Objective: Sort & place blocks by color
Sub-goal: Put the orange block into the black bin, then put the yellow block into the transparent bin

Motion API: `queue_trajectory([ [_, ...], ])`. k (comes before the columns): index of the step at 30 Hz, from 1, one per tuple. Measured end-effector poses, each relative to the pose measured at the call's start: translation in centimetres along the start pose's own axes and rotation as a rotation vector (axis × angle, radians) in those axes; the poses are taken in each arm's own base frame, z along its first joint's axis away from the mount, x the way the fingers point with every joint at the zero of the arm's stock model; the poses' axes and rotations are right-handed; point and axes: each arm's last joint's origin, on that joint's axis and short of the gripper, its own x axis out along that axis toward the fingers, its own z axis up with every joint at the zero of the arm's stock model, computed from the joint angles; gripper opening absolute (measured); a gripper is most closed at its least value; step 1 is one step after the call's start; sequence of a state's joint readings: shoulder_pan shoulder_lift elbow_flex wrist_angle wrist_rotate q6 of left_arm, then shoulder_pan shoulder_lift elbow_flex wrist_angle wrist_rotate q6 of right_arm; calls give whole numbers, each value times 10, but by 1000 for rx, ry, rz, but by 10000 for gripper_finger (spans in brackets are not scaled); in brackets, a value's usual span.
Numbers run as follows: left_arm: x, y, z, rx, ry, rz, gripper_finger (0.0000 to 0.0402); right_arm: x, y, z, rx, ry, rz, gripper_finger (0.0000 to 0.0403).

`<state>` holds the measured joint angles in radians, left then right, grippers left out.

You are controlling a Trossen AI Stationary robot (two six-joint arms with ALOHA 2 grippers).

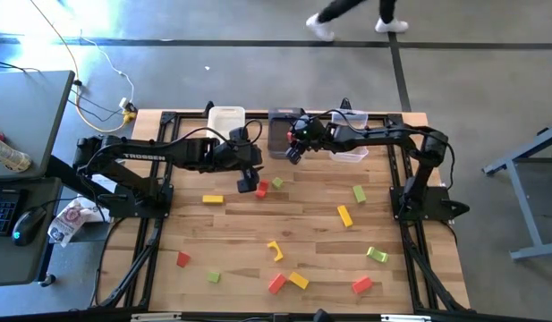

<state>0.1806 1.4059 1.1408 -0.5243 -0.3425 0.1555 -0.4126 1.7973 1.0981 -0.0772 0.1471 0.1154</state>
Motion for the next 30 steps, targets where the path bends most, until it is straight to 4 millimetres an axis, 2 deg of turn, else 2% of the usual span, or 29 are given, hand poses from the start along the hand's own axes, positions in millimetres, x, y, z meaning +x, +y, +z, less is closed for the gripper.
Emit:
queue_trajectory([
  [8, 0, 0, -1, -17, 13, -5, 216, 0, 0, 0, -9, -1, -6, 115],
  [18, 0, -1, -3, -10, 34, -8, 216, -1, -1, 1, -10, -9, -49, 195],
  [22, 0, -1, -4, -8, 39, -9, 216, -10, -2, 6, -1, -36, -55, 204],
  [30, 0, -1, -5, -3, 53, -11, 216, -44, 0, 12, 32, -11, -17, 195],
])
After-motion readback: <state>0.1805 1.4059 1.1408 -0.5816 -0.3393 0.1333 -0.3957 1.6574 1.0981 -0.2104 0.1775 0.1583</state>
